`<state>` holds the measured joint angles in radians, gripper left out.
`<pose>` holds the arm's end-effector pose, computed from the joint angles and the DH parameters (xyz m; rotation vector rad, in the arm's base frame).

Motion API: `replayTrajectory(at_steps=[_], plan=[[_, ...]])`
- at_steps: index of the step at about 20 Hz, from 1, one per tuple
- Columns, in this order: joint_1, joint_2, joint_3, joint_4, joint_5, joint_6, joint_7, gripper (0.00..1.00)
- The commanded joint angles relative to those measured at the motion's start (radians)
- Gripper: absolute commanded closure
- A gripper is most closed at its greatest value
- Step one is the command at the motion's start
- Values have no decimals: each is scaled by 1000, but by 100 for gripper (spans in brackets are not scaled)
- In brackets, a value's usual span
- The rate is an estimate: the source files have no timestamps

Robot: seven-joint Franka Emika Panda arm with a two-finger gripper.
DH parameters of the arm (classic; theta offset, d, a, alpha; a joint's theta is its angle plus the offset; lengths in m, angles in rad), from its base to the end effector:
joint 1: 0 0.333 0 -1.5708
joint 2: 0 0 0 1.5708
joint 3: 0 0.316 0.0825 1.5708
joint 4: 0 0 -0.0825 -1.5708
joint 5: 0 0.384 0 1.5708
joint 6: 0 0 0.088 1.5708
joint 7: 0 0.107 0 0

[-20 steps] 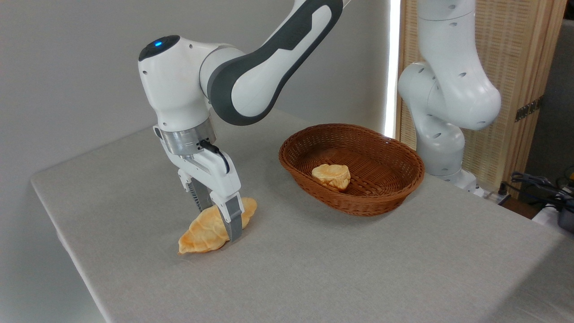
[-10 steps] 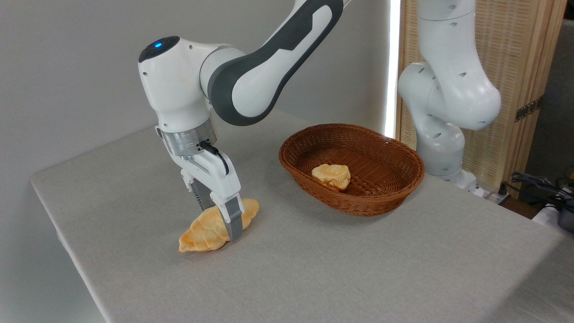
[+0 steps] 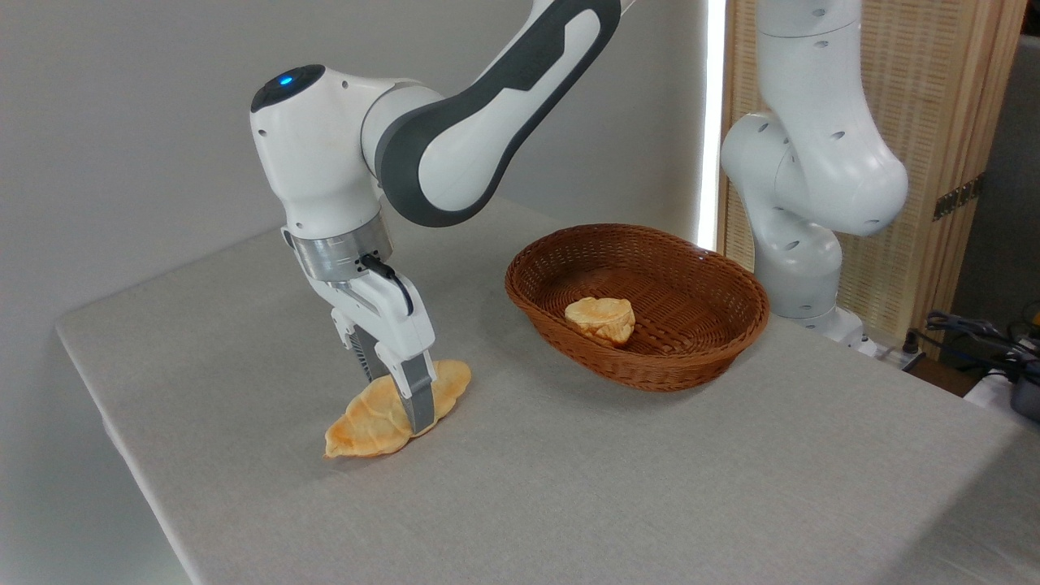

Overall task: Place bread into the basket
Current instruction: 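Close the gripper fingers around the middle of the croissant, then lift the croissant and carry it over the wicker basket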

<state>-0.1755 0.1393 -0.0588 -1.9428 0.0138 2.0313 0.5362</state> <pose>0.5677 -0.1337 0.4073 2.9035 -1.1877 -0.0793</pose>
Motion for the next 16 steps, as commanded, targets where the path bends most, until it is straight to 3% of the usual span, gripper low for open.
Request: replayTrajectory(at_steps=[1, 9, 16], plan=[[-1, -10, 1, -1, 3, -13, 18, 65], [-1, -30, 2, -1, 3, -23, 19, 63], [-2, -151, -1, -1, -5, -127, 19, 59]])
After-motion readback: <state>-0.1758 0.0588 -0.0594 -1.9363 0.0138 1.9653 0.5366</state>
